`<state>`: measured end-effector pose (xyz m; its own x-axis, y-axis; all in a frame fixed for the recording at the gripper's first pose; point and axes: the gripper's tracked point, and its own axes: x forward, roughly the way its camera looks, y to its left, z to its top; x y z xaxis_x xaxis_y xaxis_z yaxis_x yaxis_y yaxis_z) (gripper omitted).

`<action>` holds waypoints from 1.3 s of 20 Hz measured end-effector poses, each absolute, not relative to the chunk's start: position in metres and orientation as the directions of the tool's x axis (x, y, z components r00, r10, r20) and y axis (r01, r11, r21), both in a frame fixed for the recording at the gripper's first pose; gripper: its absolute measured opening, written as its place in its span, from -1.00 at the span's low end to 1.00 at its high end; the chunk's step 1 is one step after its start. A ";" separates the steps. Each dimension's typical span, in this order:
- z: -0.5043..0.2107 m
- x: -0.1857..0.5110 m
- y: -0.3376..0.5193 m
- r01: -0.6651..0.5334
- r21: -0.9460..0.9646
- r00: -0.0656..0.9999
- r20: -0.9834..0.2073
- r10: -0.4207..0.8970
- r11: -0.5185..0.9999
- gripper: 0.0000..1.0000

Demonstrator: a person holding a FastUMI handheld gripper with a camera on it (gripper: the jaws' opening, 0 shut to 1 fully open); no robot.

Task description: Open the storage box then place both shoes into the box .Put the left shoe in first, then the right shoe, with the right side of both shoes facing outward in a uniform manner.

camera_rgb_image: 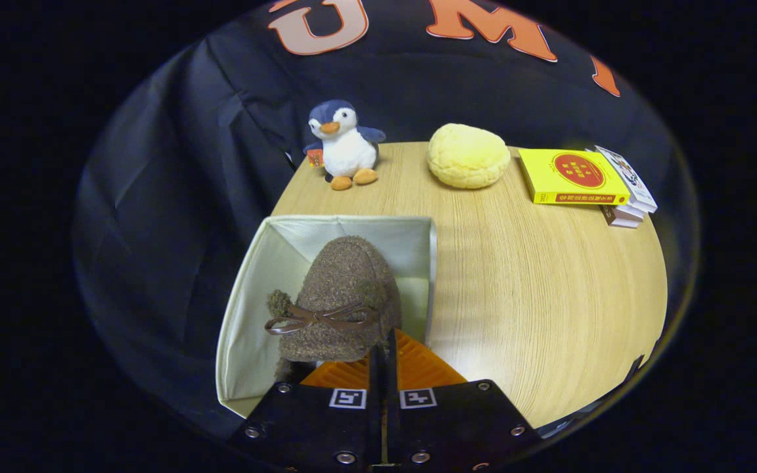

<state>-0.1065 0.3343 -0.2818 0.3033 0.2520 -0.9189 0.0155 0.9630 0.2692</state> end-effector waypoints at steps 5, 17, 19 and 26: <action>-0.263 -0.119 0.341 -0.017 0.312 0.285 -0.909 0.304 0.950 -0.57; -0.170 -0.084 0.249 -0.132 0.312 0.556 -0.763 0.331 0.941 0.29; -0.151 -0.076 0.227 -0.134 0.319 0.622 -0.710 0.330 0.938 0.41; -0.073 -0.051 0.136 -0.125 0.237 0.845 -0.483 0.229 0.963 0.94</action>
